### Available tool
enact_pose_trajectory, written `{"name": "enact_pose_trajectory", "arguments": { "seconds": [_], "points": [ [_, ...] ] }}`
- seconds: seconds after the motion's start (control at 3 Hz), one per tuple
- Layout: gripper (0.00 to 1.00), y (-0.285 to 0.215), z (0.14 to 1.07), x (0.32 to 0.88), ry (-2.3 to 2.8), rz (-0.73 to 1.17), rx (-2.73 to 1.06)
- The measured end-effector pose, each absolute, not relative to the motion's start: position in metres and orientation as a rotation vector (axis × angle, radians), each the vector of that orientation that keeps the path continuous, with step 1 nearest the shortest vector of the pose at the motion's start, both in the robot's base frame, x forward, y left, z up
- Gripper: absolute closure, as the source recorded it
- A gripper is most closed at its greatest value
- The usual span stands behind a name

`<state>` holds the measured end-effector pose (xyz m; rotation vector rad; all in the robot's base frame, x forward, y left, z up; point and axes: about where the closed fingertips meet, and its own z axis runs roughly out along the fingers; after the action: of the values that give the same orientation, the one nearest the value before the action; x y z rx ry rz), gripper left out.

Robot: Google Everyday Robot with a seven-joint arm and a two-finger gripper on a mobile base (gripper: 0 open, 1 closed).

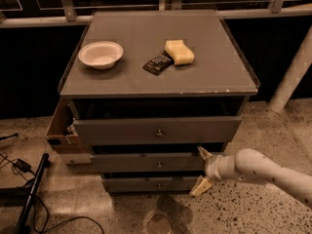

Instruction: Open middle drawer

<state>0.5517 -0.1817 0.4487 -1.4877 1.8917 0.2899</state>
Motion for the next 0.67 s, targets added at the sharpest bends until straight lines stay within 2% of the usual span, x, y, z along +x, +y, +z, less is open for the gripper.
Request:
{"name": "enact_pose_trajectory", "arguments": {
  "seconds": [0.67],
  "points": [
    [0.0,-0.172,0.435,0.577,1.887,0.253,-1.572]
  ]
}}
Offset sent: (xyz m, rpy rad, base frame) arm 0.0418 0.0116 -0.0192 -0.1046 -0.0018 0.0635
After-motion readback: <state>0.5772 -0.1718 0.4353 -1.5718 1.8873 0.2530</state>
